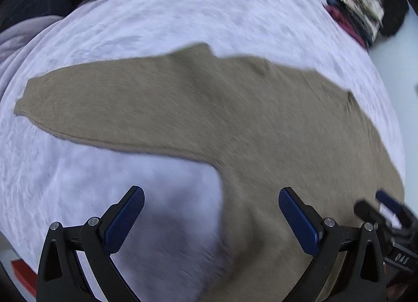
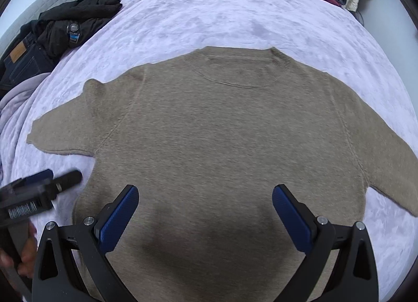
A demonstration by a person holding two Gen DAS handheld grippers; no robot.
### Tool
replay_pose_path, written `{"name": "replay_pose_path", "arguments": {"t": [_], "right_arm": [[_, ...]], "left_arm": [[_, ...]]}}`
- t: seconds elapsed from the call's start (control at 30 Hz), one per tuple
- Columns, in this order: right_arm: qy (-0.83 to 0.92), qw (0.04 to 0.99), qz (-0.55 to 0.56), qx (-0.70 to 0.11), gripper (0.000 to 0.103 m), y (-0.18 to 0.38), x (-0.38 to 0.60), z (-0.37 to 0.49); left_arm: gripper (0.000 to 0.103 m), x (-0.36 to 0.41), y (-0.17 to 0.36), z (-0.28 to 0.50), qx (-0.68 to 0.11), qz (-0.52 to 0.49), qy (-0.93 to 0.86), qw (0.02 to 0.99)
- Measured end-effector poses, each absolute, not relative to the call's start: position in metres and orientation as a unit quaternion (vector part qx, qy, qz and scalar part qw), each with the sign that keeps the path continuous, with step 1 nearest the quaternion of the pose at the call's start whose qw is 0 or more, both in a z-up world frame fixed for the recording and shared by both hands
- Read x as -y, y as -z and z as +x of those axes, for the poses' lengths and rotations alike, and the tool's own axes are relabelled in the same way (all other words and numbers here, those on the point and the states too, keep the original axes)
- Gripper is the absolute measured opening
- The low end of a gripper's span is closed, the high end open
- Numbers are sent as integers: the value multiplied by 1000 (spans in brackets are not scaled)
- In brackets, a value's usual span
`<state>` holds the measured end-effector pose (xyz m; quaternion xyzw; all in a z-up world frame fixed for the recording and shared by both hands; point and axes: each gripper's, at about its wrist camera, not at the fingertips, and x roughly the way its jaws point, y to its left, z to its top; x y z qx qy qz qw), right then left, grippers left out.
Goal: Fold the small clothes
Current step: 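Grasp the sweater sleeve cuff with the left gripper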
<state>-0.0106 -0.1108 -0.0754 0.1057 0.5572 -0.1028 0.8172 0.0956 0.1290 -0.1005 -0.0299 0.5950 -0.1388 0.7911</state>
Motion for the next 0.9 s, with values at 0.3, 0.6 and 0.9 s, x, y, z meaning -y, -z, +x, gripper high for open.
{"name": "replay_pose_path", "arguments": {"t": [0.3,0.6,0.9], "right_arm": [[63,815,106,-566,102,81,81,4],[28,803,112,-584,102,97,51,16],[-5,809,124,-575,96,89,40,13]], "left_arm": [[103,-297,146,164,-552,-224,50,802],[94,-319,178,193,-527,-325,43,784],[9,-309,148,199,-496,-283,62,819]]}}
